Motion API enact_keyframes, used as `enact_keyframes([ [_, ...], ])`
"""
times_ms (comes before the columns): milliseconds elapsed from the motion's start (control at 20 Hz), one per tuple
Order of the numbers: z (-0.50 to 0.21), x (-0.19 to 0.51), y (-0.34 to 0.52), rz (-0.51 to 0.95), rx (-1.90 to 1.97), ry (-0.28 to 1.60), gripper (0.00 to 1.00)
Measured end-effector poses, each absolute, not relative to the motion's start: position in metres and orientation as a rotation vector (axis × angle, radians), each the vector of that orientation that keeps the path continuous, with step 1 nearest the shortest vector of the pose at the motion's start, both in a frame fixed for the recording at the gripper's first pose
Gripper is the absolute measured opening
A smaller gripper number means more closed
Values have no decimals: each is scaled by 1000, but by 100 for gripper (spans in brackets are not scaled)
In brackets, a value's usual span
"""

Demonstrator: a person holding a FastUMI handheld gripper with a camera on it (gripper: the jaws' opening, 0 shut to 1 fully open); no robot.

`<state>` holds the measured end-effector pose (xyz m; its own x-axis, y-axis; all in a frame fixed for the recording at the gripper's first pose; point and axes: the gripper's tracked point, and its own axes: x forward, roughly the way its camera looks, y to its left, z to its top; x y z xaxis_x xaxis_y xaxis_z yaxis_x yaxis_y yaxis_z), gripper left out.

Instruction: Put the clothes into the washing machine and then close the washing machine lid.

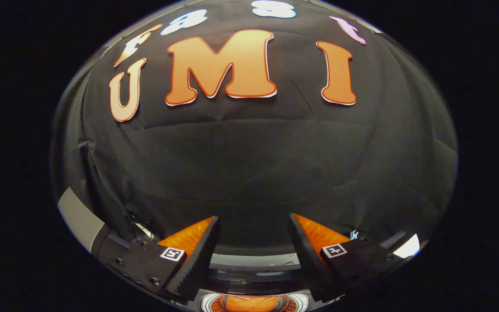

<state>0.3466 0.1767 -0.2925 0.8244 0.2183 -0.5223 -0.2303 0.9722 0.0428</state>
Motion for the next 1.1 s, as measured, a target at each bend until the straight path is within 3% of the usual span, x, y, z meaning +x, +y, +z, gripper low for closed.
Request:
enact_keyframes([
  [1100, -283, 266, 159, 216, -13, 485, 99],
])
